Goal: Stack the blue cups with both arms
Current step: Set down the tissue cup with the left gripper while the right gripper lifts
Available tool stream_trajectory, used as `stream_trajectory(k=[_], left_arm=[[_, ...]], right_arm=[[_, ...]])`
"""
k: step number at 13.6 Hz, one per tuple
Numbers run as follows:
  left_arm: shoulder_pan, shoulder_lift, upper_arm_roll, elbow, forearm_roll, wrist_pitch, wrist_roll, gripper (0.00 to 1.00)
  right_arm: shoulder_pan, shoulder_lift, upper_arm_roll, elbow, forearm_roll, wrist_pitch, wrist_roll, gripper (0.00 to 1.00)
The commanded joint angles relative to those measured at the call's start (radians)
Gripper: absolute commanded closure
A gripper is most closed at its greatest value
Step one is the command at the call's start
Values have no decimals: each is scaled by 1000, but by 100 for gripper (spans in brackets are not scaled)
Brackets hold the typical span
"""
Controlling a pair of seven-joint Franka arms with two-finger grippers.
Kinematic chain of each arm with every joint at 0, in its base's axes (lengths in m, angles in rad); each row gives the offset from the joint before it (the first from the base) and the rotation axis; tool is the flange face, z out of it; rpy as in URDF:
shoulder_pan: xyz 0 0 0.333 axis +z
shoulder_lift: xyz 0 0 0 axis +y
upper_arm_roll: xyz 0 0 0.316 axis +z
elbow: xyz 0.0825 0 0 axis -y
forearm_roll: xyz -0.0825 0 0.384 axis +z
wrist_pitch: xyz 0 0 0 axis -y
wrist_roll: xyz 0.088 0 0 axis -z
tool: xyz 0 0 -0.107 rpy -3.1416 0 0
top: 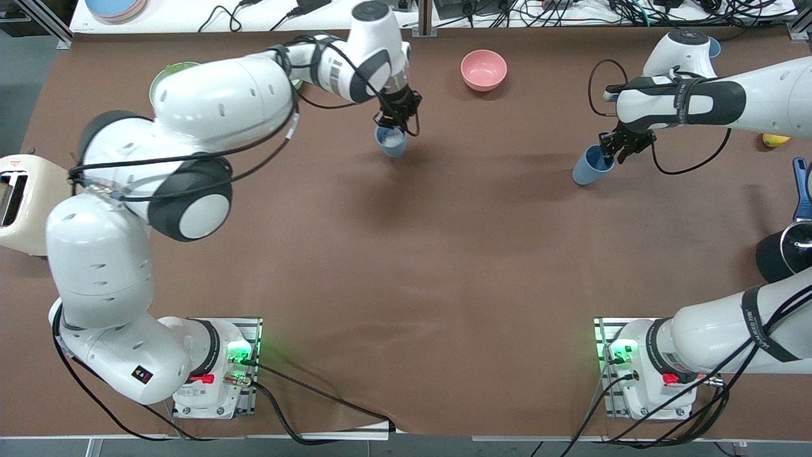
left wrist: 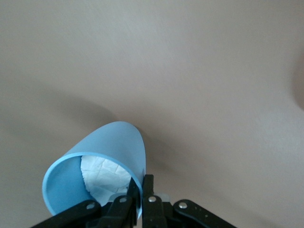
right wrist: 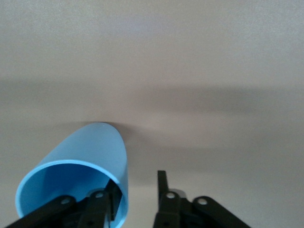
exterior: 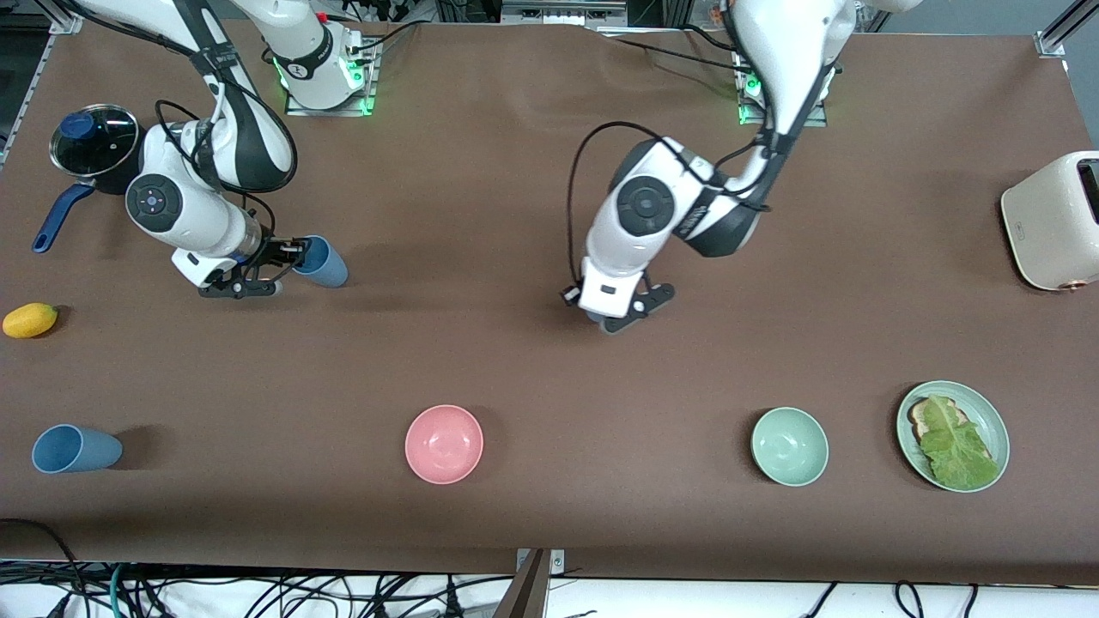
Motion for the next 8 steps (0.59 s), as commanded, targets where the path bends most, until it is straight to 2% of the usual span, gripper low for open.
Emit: stream_trajectory(k=[1,5,7,8], left_arm=[[-33,68,15,95,-28,-9,-42,100],[-42,86,15,95,-28,-6,-45,100],[-37,88,15,96,-27,-6,-34,52],[-34,88,17,99,-27,-6,-43,38]], right_arm=[[0,-10,6,-14,2,7,11,73],[0,-10,6,-12,2,7,11,80],[0,-10,6,-12,2,7,11,84],[0,-10,6,-12,2,7,11,87]])
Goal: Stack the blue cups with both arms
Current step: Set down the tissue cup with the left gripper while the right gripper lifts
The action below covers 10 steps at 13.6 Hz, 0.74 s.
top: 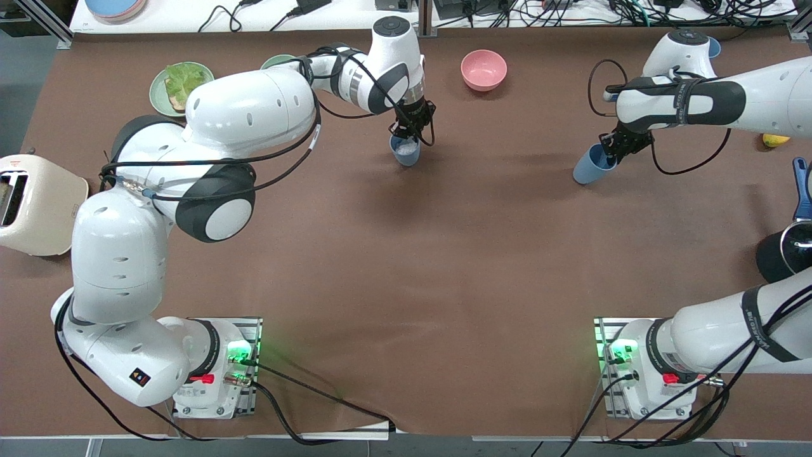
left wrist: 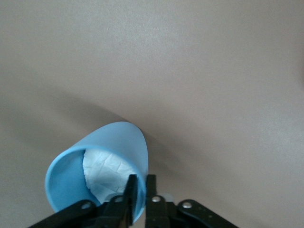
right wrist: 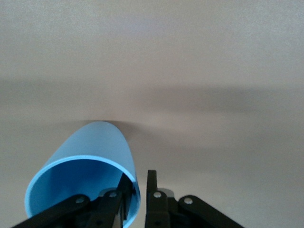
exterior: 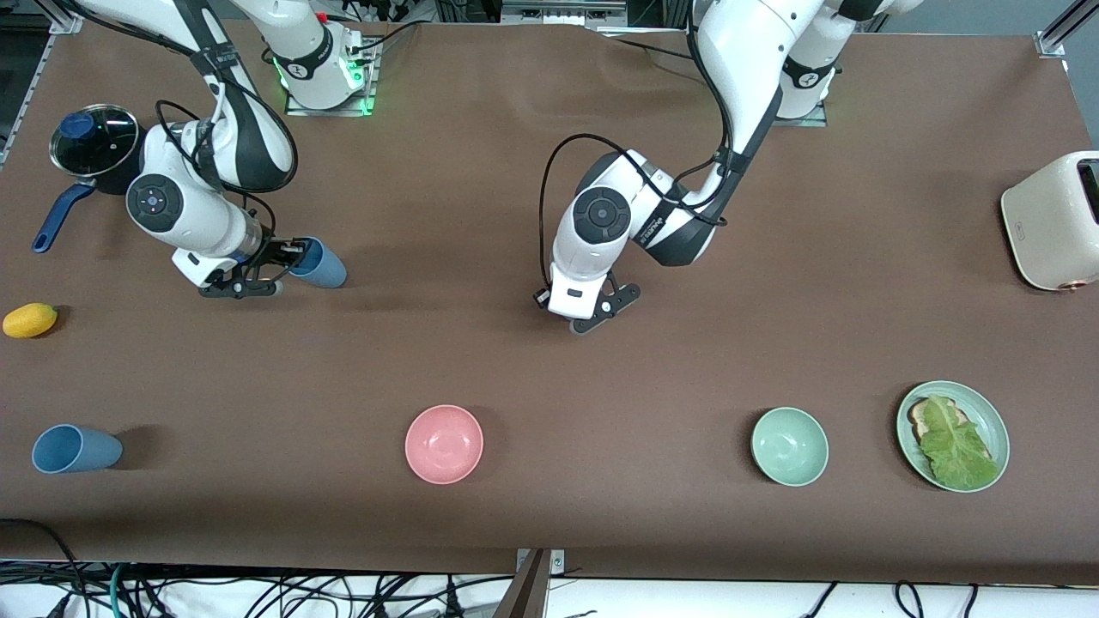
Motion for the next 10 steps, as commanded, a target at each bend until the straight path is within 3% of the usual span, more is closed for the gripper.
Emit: stream_trajectory(k=[1,3,6,10], left_arm=[[-5,18,14,39,-20,-13,-3,6],[-2,9,19,40,-20,-20,-5,0],[3,-2,51,92,-17,-47,-3,0],[118,-5,46,232,-30,-277,44,0]], right_arm=[[-1,-11,5,-12,2,7,10,92],[-1,-11,5,-10,2,4,10,100],[-1,-16,6,-1,2,-10,8,100],[-1,-22,46,95,16,-137,60,100]])
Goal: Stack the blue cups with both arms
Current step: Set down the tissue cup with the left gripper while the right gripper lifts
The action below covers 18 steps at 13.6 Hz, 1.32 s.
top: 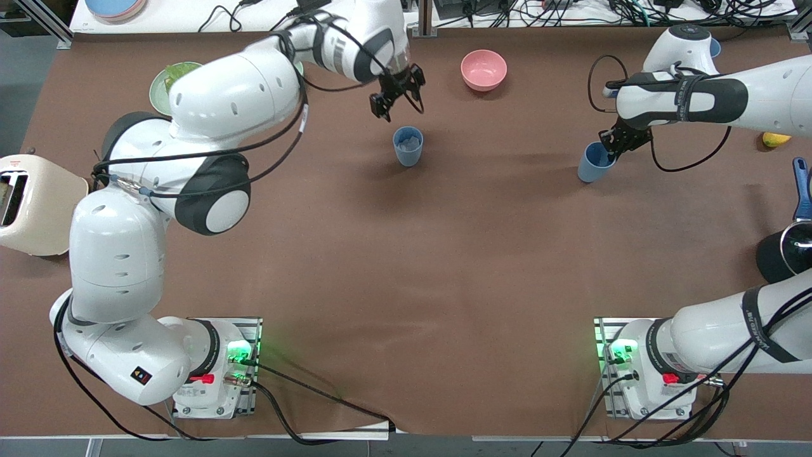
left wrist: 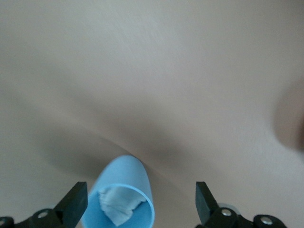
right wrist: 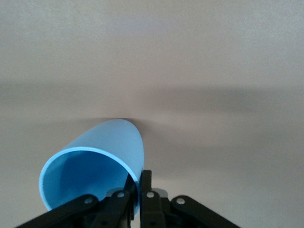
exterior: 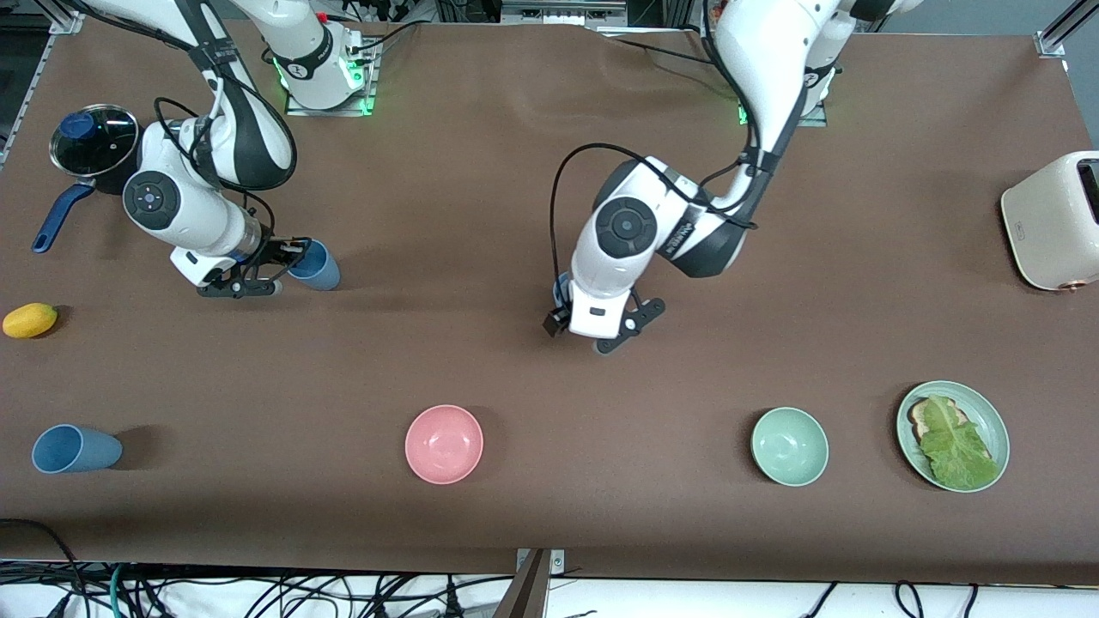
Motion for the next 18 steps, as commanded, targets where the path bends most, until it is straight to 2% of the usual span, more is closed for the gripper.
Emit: stream_trajectory(k=[1,4,6,9,12,14,18], left_arm=[[86,-5,-15,89,-54,-137,77,0],[193,-42,-12,95,-73,-239,274,0],[269,-48,-9,95,-69,-327,441,0],[393,-62,-7,79,-62,-413,713,0],[488,-73,2,57,-37,-445,903,0],[528,-87,0,52,28,-447,1021,0],[640,-143,2,30,39,-445,1224,0]], right_arm=[[-1,-7,53,116,15,-148,72,100],[8,2,110,230,15,-240,156,100],[52,15,147,294,22,-280,288,100],[196,88,152,456,23,-355,518,100],[318,188,150,653,63,-426,718,100],[364,220,152,719,68,-441,819,100],[473,320,150,871,89,-434,1074,100]])
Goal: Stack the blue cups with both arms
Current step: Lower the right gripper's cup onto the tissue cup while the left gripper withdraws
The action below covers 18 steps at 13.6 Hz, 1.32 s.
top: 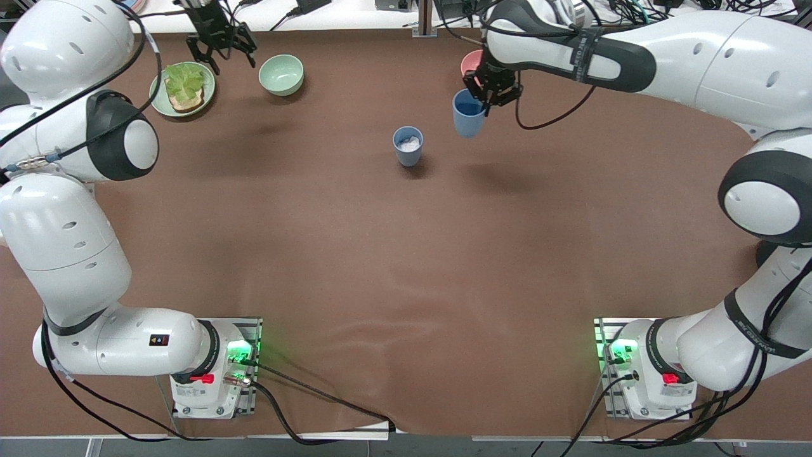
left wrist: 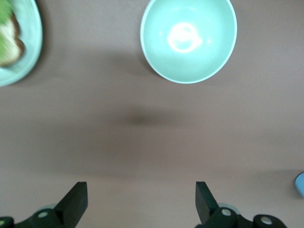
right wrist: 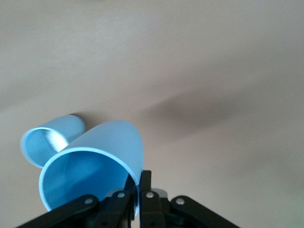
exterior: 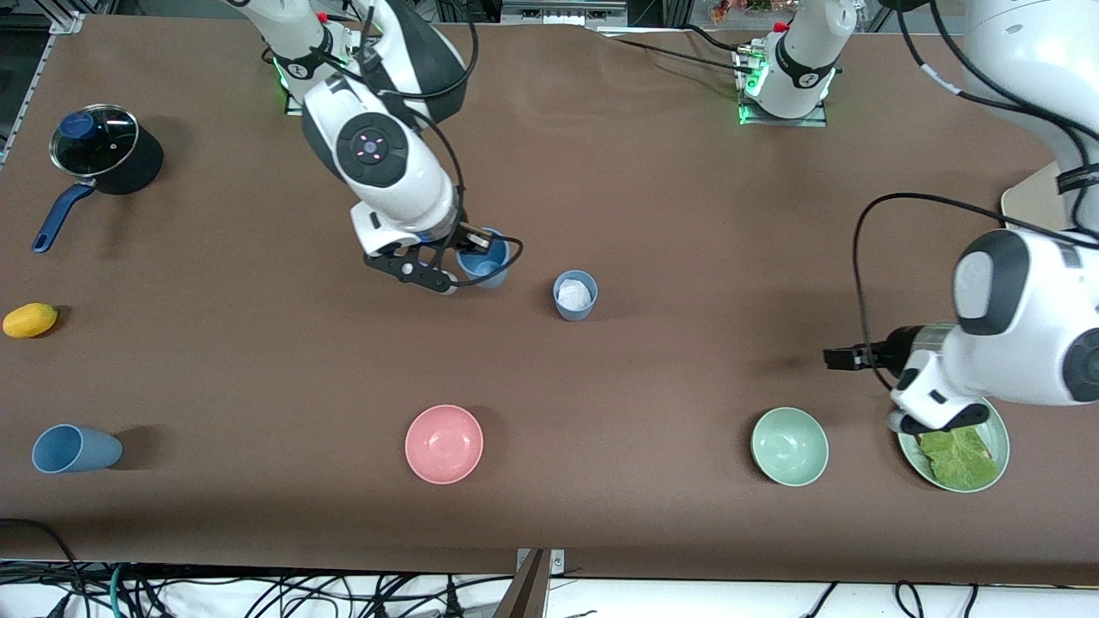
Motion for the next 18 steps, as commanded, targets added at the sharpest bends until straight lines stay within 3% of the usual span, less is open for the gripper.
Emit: stream_trajectory(k=[1,6,10,14,18], left_arm=[[76,-84,-12,-63,19,-4,119,0],[84,-184,-11,-210,27,132,142,0],[87,-228,-9,-254,28,155,144,0],[75,-438,-9,-532,74,367,141,0],[29,-563,-6,-614,74,361,123,0]], right_arm=[[69,95,-7,150,13,-27,144,100],[158,178,-10,236,1,-13,280,100],[175,207,-10,241,-19,37,309,100],[182,261,-13,305,-24,50,317,100],[187,304,-14,371,-45,51,318,100]])
